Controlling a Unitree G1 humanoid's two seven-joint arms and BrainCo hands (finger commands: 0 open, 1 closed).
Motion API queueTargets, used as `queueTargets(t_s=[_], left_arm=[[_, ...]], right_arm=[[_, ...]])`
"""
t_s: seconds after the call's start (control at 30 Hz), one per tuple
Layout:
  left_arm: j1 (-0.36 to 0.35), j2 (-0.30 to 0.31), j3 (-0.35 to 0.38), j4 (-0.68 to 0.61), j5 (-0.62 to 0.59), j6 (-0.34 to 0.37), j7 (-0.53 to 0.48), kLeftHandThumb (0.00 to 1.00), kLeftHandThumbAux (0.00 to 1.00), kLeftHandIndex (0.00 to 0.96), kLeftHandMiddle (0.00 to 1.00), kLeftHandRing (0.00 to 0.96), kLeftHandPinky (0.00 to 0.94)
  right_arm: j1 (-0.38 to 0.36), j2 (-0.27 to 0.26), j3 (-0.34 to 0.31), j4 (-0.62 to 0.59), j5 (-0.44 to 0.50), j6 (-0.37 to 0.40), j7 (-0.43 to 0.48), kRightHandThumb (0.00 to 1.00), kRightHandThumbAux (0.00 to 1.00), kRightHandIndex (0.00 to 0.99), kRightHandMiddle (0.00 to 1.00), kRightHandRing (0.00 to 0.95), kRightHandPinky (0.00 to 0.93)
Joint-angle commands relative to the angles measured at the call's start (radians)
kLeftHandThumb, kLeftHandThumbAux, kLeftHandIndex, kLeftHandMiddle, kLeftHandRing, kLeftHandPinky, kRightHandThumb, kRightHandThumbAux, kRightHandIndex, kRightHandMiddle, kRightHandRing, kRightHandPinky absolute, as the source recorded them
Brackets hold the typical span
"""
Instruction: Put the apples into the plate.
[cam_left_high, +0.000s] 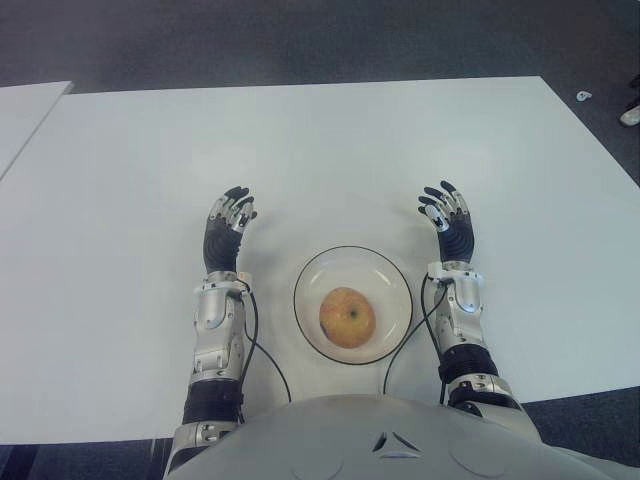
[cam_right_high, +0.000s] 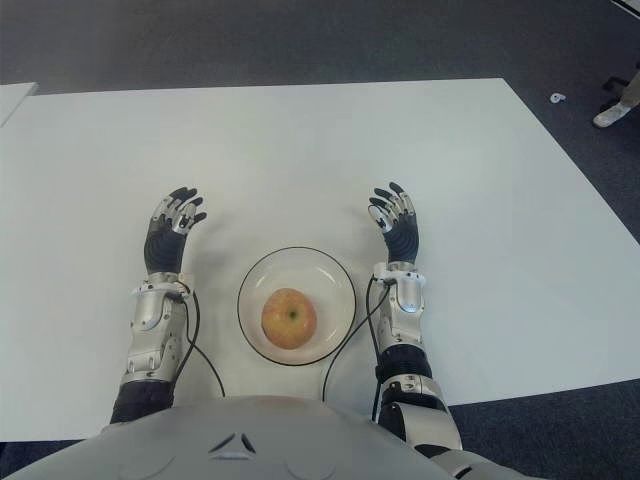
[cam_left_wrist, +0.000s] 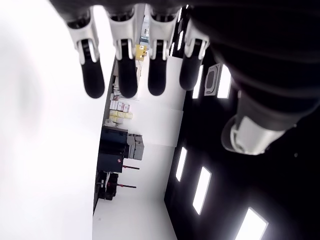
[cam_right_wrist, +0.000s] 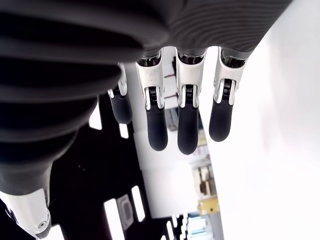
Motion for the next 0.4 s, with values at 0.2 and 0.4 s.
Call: queueTargets(t_s=[0.2,0.4], left_arm=[[0.023,0.005,-0.010,0.038,0.012,-0.043,-0.029,0.355,0.588,0.203,0.214,0.239,0.279],[0.048,-0.002,-0.016,0.063,0.024,-0.089,-0.028,0.351,0.577,0.208,0.223,0.248,0.285]], right_arm=[[0.085,0.020,0.002,0.048,-0.021,-0.007,-0.018,0.340,0.651,0.118,0.248,0.260,0.271],[0.133,0.027,0.005,0.045,-0.036,-0.055,-0.014,0.330,0.647,0.105,0.228,0.248,0.259]])
